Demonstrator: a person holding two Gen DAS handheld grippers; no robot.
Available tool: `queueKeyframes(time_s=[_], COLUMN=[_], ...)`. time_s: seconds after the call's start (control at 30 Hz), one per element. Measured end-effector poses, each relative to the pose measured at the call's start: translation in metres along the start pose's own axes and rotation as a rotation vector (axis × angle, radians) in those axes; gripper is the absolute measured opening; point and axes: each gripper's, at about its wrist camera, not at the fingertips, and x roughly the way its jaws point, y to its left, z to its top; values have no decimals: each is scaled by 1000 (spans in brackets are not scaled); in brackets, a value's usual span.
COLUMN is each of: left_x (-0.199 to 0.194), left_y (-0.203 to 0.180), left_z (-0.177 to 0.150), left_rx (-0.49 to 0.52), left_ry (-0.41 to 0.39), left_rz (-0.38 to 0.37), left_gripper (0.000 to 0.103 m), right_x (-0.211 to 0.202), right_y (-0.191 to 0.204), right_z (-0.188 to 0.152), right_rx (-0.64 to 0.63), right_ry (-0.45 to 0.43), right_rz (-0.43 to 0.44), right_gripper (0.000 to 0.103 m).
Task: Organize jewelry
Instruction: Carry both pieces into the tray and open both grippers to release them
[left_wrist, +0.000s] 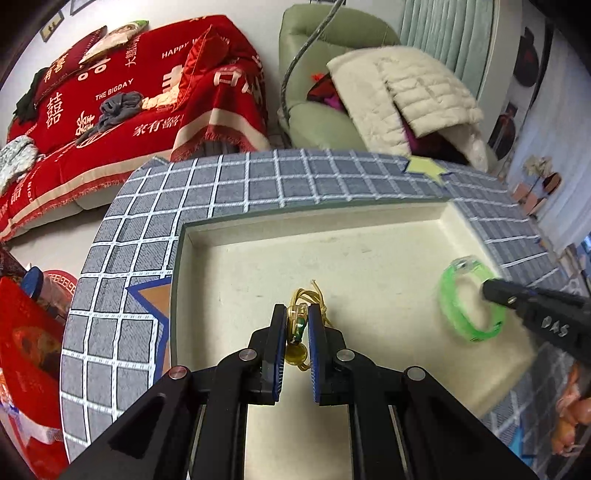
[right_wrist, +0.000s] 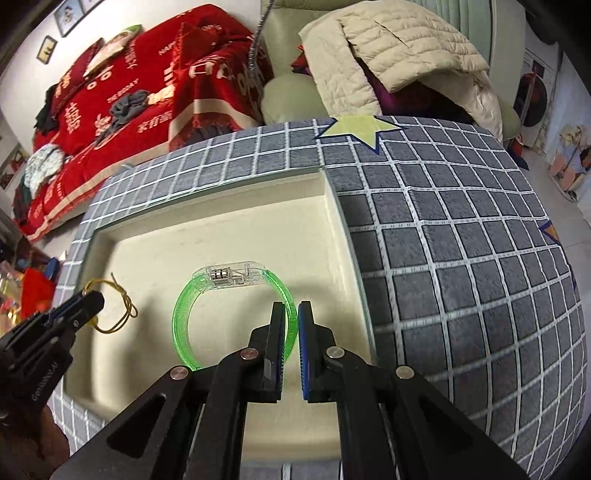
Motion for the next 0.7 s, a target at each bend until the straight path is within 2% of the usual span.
queueKeyframes(time_s=[0.2,0.47,0.53,0.6,0.7], left_x=[26,25,23,22,21], left_y=[4,-8,-7,-6,-5], left_z=[-5,-9,-10,-10,-9], left_rx=[18,91,87,74,69], left_ry=[61,41,40,39,33], left_rz=[55,148,142,130,127], left_gripper=[32,33,33,33,33], right_x=[22,22,20,15,3], right_y=[-6,1,2,2,3], right_z=[-2,-5,-6,-7,-8], right_rx=[20,-17,-18,-14,-5], right_ry=[21,2,6,-4,-35], right_rz=[-28,-37,-24,-5,21], right_gripper=[8,11,22,48,52])
